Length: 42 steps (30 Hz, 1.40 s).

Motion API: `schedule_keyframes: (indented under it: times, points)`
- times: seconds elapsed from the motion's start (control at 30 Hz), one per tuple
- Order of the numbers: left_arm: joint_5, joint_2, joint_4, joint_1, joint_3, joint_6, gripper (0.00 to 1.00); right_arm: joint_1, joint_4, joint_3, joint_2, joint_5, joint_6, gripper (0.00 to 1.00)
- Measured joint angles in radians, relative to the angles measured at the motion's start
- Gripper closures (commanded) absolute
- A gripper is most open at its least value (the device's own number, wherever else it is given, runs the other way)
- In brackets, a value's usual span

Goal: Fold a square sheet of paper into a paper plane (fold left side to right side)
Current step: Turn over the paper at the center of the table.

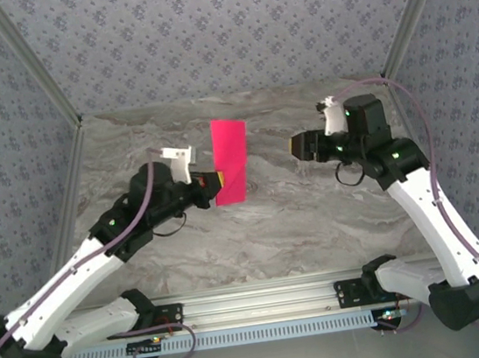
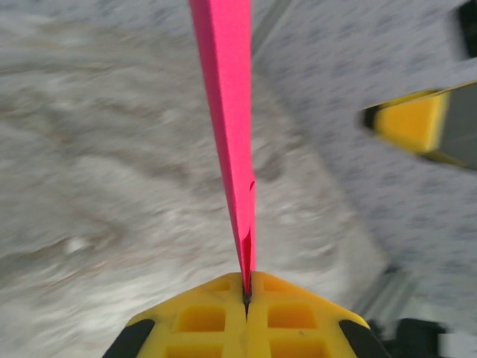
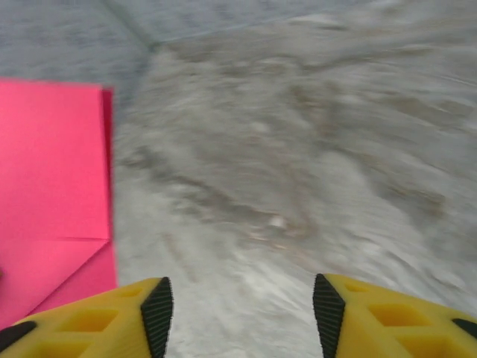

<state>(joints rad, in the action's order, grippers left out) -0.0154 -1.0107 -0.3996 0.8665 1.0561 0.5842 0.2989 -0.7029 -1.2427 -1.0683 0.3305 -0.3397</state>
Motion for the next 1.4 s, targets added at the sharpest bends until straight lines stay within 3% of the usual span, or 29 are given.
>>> schedule_keyframes:
  times: [0.17,0.27,0.5,0.6,0.8,0.97,1.13,1.4]
  points:
    - [-0.34,-0.227,-0.325,0.132,0.163,-0.002,1.0,-0.085,-0.089,0.107,0.085,-0.209,0.041,0.25]
    - [-0.484,-0.336,-0.473,0.169,0.228,0.059,1.0,-0.126,-0.119,0.145,0.111,-0.275,0.063,0.16]
    - [-0.69,-0.546,-0.756,0.193,0.365,0.255,1.0,-0.171,-0.132,0.175,0.132,-0.311,0.091,0.01]
    - [-0.739,-0.669,-0.852,0.219,0.443,0.32,1.0,-0.177,-0.133,0.192,0.139,-0.308,0.094,0.0]
    - [-0.727,-0.906,-0.946,0.235,0.554,0.357,1.0,-0.187,-0.145,0.204,0.161,-0.298,0.095,0.0]
    - [-0.655,-1.081,-0.966,0.235,0.654,0.336,1.0,-0.197,-0.156,0.224,0.19,-0.283,0.098,0.0]
    - [-0.563,-1.162,-0.932,0.235,0.708,0.286,0.99,-0.202,-0.164,0.239,0.197,-0.273,0.098,0.0]
    - [-0.364,-1.247,-0.807,0.226,0.776,0.208,0.87,-0.208,-0.188,0.241,0.213,-0.271,0.105,0.0]
